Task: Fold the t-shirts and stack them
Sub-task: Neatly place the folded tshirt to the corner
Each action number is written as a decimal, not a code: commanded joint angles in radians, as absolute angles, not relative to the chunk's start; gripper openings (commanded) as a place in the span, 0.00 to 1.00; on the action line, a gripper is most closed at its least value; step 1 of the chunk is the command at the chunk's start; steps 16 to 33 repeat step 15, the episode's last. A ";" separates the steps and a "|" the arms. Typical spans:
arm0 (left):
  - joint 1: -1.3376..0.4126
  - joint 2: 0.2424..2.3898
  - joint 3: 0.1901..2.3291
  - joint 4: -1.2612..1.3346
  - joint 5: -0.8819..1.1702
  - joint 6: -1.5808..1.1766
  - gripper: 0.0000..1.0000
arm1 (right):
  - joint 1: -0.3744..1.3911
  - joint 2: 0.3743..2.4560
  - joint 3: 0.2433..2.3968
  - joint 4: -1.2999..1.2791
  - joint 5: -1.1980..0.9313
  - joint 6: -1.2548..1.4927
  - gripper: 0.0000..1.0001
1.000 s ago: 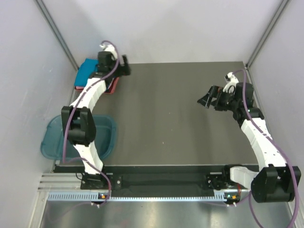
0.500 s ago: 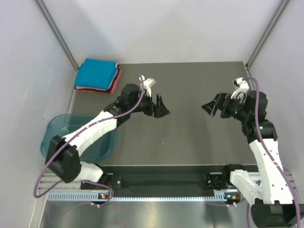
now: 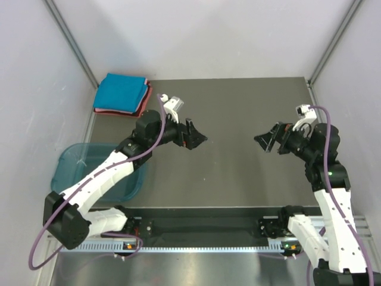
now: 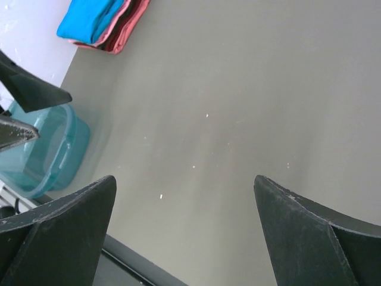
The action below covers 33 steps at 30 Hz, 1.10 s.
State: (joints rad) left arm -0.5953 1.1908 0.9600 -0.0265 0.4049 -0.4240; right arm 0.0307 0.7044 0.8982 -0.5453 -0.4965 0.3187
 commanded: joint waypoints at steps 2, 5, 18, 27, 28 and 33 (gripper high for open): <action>-0.594 1.131 0.968 0.008 0.410 -0.416 0.99 | 0.035 0.680 0.933 -0.506 -0.457 0.365 1.00; -0.594 1.103 0.956 0.017 0.414 -0.428 0.99 | 0.035 0.675 0.931 -0.514 -0.423 0.370 1.00; -0.594 1.091 0.983 0.032 0.419 -0.449 0.99 | 0.035 0.670 0.986 -0.512 -0.353 0.388 1.00; -0.594 1.091 0.983 0.032 0.419 -0.449 0.99 | 0.035 0.670 0.986 -0.512 -0.353 0.388 1.00; -0.594 1.091 0.983 0.032 0.419 -0.449 0.99 | 0.035 0.670 0.986 -0.512 -0.353 0.388 1.00; -0.594 1.091 0.983 0.032 0.419 -0.449 0.99 | 0.035 0.670 0.986 -0.512 -0.353 0.388 1.00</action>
